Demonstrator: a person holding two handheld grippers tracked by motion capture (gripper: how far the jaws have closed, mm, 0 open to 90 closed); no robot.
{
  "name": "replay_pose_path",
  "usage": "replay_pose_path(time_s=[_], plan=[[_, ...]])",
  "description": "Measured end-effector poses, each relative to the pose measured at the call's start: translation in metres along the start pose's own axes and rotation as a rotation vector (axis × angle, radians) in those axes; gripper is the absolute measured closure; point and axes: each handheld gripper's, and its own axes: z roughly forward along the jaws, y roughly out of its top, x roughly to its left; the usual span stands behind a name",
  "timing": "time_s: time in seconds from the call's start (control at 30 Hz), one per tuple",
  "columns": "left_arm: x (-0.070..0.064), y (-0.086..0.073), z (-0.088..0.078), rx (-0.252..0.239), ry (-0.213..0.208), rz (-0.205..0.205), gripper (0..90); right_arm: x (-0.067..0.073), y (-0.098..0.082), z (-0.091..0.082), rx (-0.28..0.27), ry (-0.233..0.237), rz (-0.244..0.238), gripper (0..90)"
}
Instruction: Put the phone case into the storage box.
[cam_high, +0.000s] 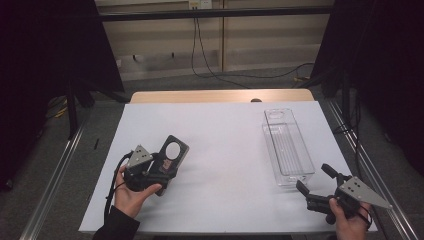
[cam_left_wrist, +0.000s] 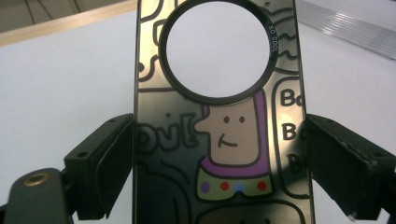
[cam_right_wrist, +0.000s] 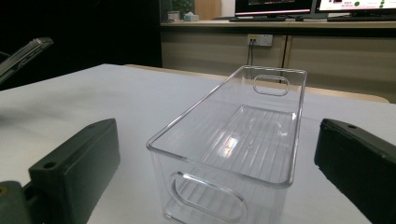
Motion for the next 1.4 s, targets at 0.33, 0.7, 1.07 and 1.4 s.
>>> replay_pose_path(time_s=[0.33,0.7,1.07,1.4], plan=[[-0.006,0.001,-0.005,-0.138,-0.068,0.061,12.3,0.001,0.002,-0.001,-0.004,0.014,-0.014,0.0],[-0.010,0.000,-0.004,-0.193,-0.151,0.067,12.3,0.015,0.005,0.004,0.028,0.121,-0.040,0.0],[-0.017,0.000,0.008,-0.205,-0.243,0.074,12.2,0.030,0.014,0.017,0.050,0.257,-0.035,0.0],[-0.031,0.011,0.026,-0.215,-0.302,0.098,12.2,0.046,0.027,0.042,0.060,0.372,-0.041,0.0]])
